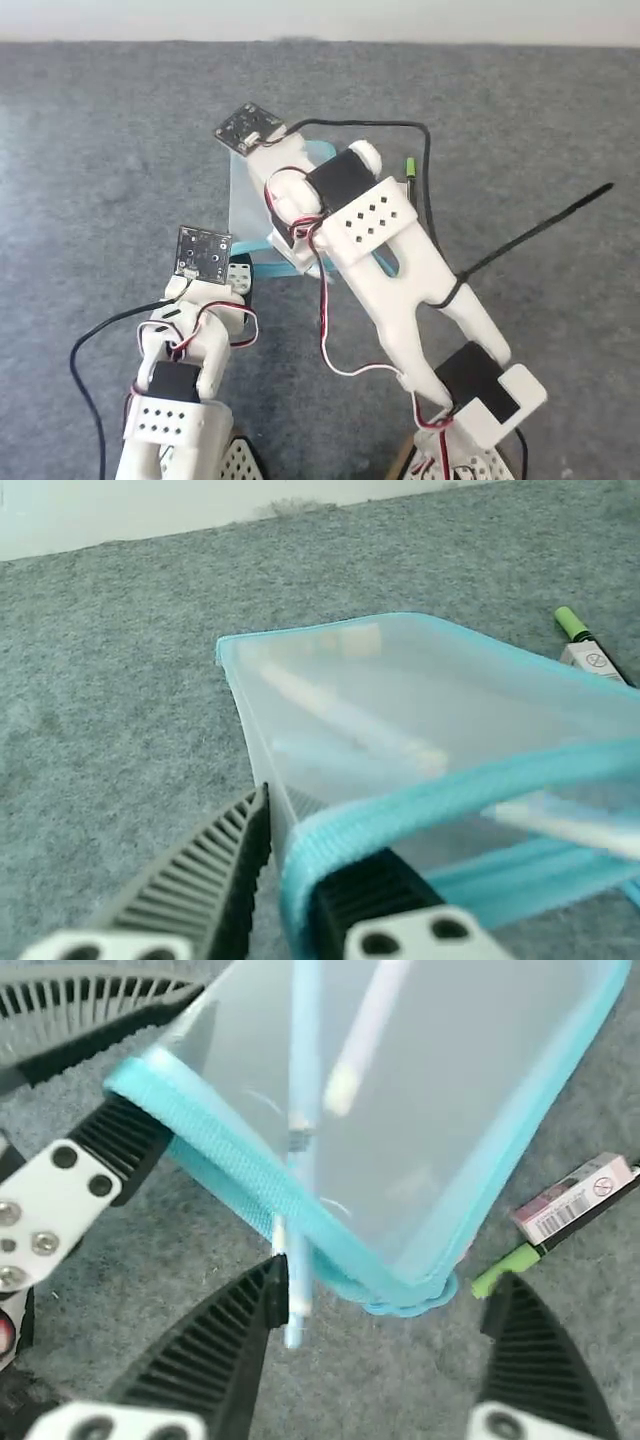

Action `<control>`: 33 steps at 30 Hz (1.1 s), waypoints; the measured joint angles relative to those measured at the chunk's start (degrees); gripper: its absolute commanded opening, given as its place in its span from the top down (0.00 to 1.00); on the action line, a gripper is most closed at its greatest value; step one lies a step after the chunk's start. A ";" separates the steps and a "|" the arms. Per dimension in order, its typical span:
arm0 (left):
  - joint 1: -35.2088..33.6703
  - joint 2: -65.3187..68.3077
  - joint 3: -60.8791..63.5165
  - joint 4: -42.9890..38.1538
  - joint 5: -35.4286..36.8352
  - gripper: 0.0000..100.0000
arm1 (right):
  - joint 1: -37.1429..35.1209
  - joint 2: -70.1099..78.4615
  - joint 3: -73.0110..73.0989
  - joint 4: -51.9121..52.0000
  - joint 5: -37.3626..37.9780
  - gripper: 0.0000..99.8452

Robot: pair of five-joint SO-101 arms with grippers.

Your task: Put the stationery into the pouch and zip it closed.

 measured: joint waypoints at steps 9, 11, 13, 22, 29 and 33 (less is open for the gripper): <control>0.00 0.00 0.00 0.00 0.00 0.99 | 4.13 -17.05 0.88 1.05 1.23 0.66; 0.00 0.00 0.00 0.00 0.00 0.99 | 9.32 -21.10 3.96 0.97 1.23 0.66; 0.00 0.00 0.00 0.00 0.00 0.99 | 15.21 -23.12 9.41 -0.62 1.23 0.66; 0.00 0.00 0.00 0.00 0.00 0.99 | 27.34 -17.49 40.18 -20.57 1.14 0.66; 0.00 0.00 0.00 0.00 0.00 0.99 | 29.54 -9.14 41.76 -29.80 -2.20 0.66; 0.00 0.00 0.00 0.00 0.00 0.99 | 30.42 -3.60 41.76 -36.84 -2.37 0.66</control>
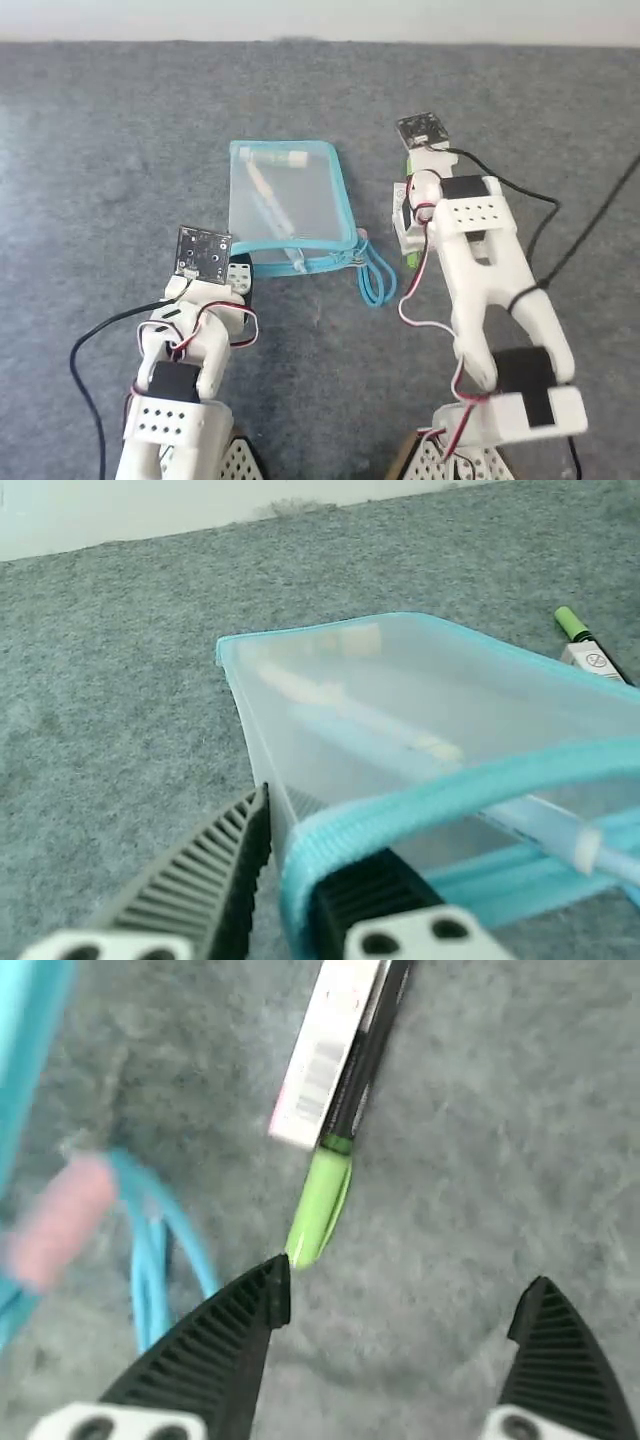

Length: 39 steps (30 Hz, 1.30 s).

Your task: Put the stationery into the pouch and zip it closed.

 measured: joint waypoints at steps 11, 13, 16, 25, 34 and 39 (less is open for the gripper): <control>0.00 0.00 0.00 0.00 0.00 0.99 | -0.35 15.38 -5.45 -3.96 0.62 0.66; 0.00 0.00 0.00 0.00 0.00 0.99 | -0.44 18.37 -6.95 -4.48 0.97 0.66; 0.00 0.00 0.00 0.00 0.00 0.99 | -0.53 21.45 -10.20 -4.48 1.23 0.66; 0.00 0.00 0.00 0.00 0.00 0.99 | 1.76 26.02 -17.41 -0.79 1.41 0.94; 0.00 0.00 0.00 0.00 0.00 0.99 | 8.00 26.20 -18.90 4.84 1.41 0.99; 0.00 0.00 0.00 0.00 0.00 0.99 | 10.99 19.52 -15.65 9.32 1.41 0.99</control>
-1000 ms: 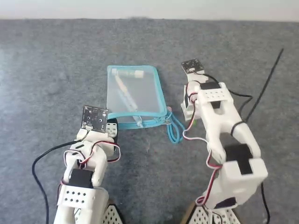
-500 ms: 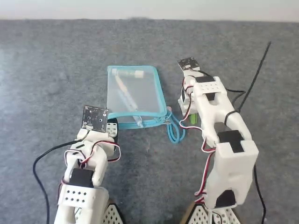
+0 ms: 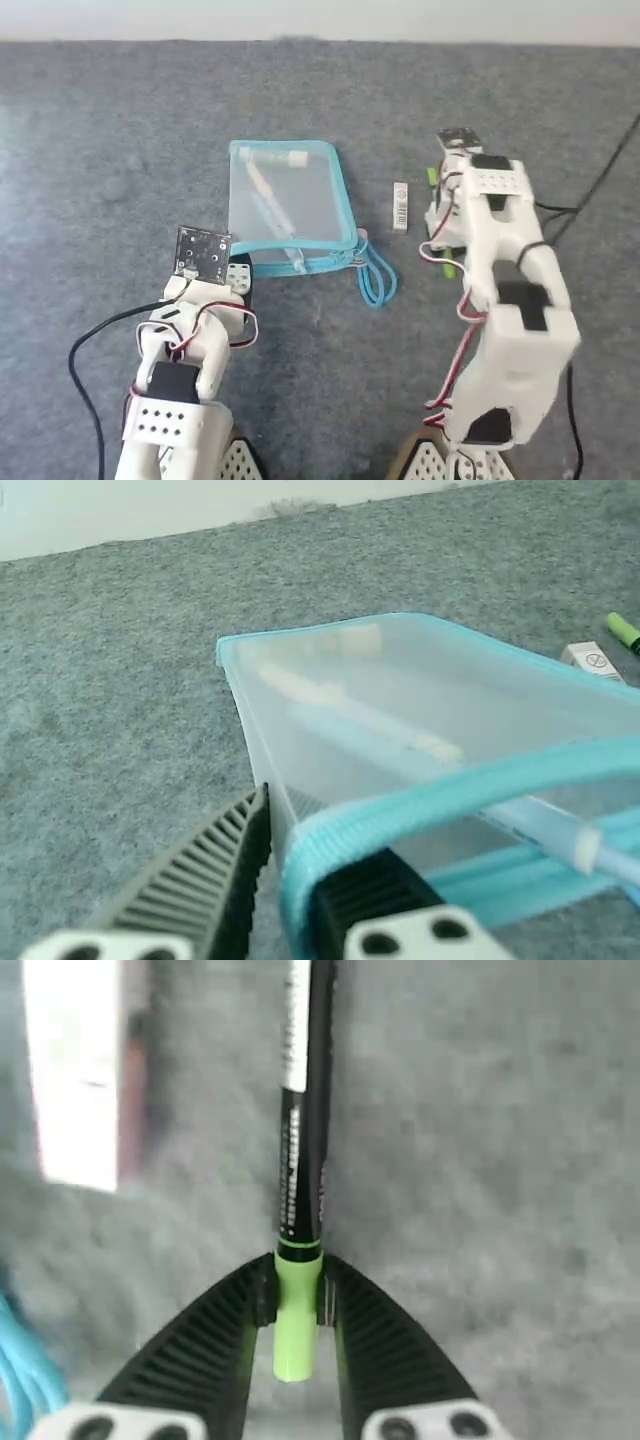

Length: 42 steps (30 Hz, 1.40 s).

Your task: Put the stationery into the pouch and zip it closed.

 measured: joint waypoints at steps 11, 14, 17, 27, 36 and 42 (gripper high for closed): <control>0.00 0.00 0.00 0.00 -1.85 0.99 | -5.10 -47.12 25.32 4.13 8.18 0.99; 0.00 0.00 0.00 0.00 -1.85 0.99 | -11.60 -60.40 25.76 11.43 12.13 0.99; 0.00 0.00 0.00 0.00 -1.85 0.99 | -21.10 -67.08 24.79 22.15 14.68 0.99; 0.00 0.00 0.00 0.00 -1.85 0.99 | -34.20 -65.23 21.89 29.10 15.21 0.99; 0.00 0.00 0.00 0.00 -1.85 0.99 | -34.20 -50.99 22.33 29.10 15.03 0.99; 0.00 0.00 0.00 0.00 -2.02 0.99 | -34.29 -48.44 22.15 29.10 14.51 0.99</control>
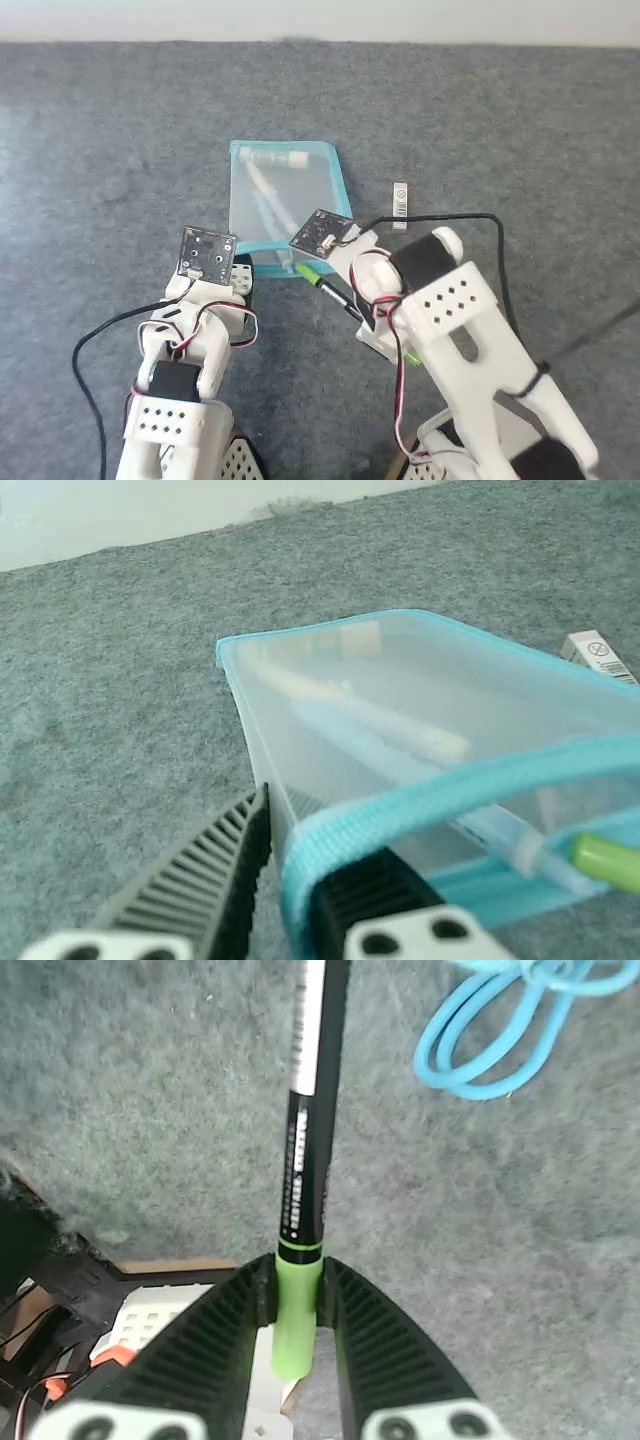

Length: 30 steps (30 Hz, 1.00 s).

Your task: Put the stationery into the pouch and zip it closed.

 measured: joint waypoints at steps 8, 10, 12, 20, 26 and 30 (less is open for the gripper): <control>0.00 0.00 0.00 0.00 0.00 0.99 | -0.18 11.08 -13.01 0.00 -2.37 0.99; 0.00 0.00 0.00 0.00 0.00 0.99 | -0.18 16.00 -18.90 0.00 -3.87 0.99; 0.00 0.00 0.00 0.00 0.00 0.99 | -0.18 21.45 -25.14 0.00 -5.36 0.99; 1.23 0.00 0.00 0.00 0.09 0.99 | -0.26 43.43 -48.44 0.00 -11.52 0.98; 1.23 0.00 0.00 0.00 0.44 0.99 | -0.26 46.07 -58.64 0.09 -12.48 0.73; 1.23 0.00 0.00 0.00 0.35 0.99 | -2.20 45.10 -59.43 0.09 -12.66 0.71</control>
